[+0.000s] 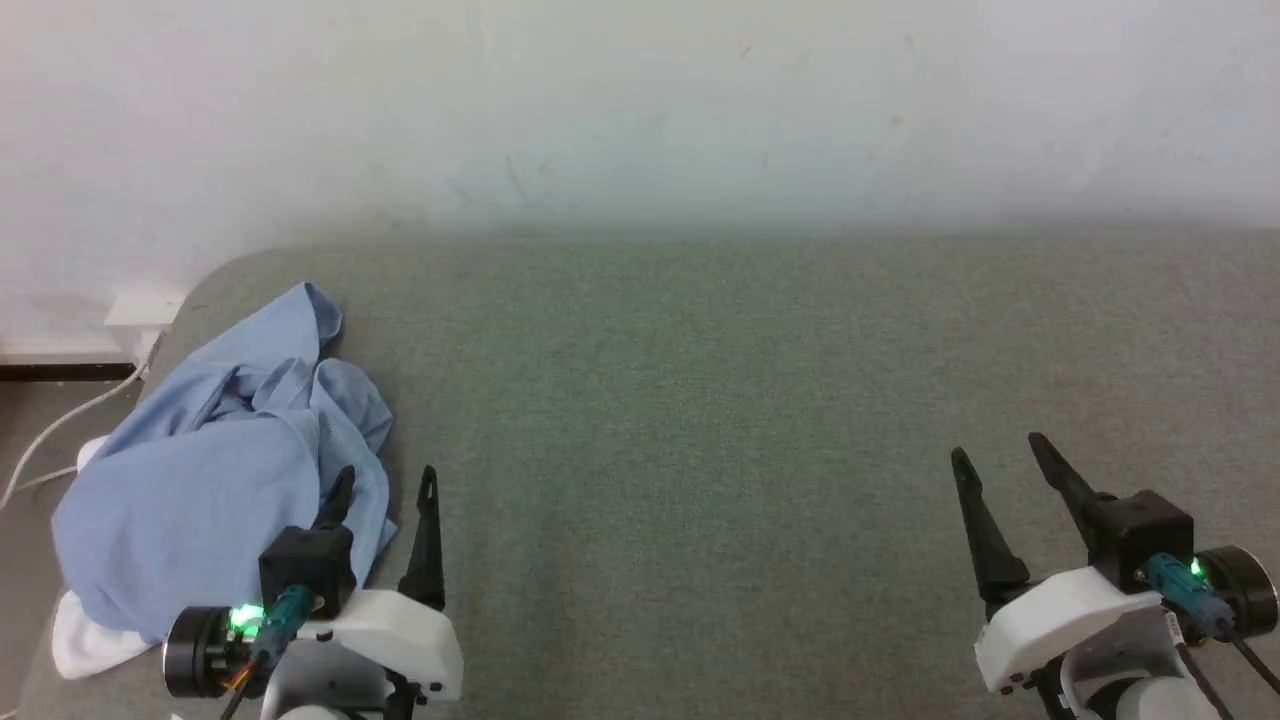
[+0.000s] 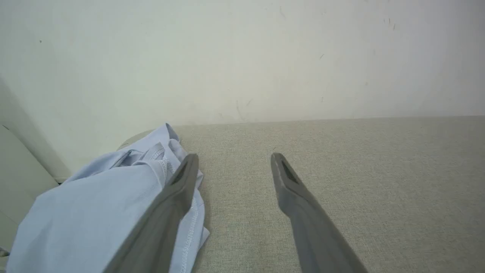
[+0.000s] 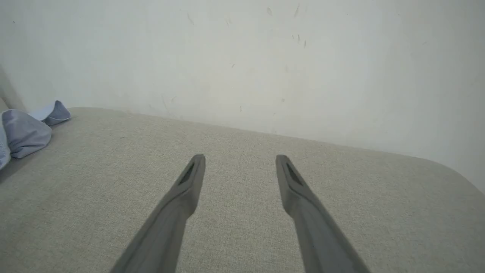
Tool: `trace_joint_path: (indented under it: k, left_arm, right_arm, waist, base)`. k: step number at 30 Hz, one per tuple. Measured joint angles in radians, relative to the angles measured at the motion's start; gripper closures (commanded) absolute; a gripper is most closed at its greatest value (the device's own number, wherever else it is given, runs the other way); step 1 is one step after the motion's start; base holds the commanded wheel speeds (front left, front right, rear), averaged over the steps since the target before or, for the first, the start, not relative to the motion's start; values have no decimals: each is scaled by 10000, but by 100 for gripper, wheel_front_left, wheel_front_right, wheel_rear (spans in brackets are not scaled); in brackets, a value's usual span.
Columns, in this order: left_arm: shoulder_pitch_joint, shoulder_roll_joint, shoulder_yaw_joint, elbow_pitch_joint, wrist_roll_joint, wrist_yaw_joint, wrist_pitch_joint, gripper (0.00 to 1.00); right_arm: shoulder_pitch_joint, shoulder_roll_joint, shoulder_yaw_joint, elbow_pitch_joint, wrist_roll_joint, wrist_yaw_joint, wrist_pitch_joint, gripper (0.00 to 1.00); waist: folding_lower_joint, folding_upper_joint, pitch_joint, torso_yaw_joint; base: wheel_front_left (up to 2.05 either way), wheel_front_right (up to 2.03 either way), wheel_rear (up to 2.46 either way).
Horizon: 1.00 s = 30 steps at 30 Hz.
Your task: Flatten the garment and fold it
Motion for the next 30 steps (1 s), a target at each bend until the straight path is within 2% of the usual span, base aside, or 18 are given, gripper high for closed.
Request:
trace_joint_path:
  k: [15, 30]
  left_arm:
    - [-1, 0, -117, 107, -453, 8, -267, 0]
    - [-6, -2, -102, 130, -894, 10, -602, 0]
  right_arm:
    - [52, 0, -88, 23, 318, 0, -284, 0]
    - [85, 0, 0, -8, 627, 0, -604, 0]
  waist:
    - [0, 0, -26, 197]
    - [0, 0, -33, 1187]
  base:
    - [0, 0, 0]
    - [0, 0, 0]
